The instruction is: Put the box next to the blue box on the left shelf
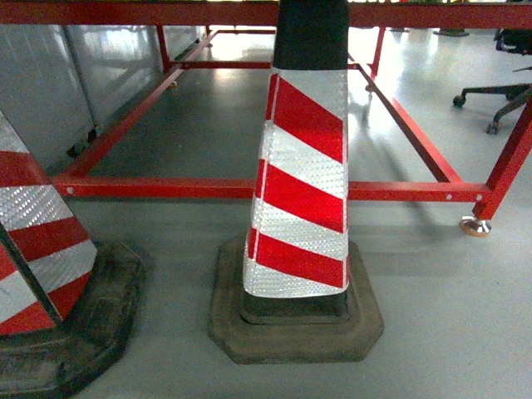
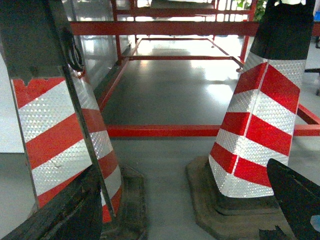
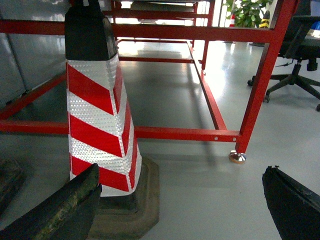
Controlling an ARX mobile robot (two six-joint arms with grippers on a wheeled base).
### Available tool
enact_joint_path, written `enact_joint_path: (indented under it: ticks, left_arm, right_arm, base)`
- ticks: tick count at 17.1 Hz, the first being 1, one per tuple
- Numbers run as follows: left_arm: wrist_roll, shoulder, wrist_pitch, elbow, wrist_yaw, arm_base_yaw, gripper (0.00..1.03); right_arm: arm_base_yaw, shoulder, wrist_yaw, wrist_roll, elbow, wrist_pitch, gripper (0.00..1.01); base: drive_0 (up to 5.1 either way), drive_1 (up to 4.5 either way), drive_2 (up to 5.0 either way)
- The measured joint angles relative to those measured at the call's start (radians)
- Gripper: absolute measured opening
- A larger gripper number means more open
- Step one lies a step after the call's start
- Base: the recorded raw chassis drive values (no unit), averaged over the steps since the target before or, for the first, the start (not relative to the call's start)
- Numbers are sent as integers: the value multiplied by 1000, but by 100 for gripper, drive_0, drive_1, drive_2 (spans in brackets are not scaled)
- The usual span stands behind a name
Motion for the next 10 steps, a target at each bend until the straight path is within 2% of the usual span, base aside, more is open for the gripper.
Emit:
enact_joint_path:
  ticks: [10]
  left_arm:
    - [0, 0, 0, 0, 0, 0, 98]
  right_arm:
    - [0, 0, 0, 0, 0, 0, 98]
  base:
    - [0, 0, 0]
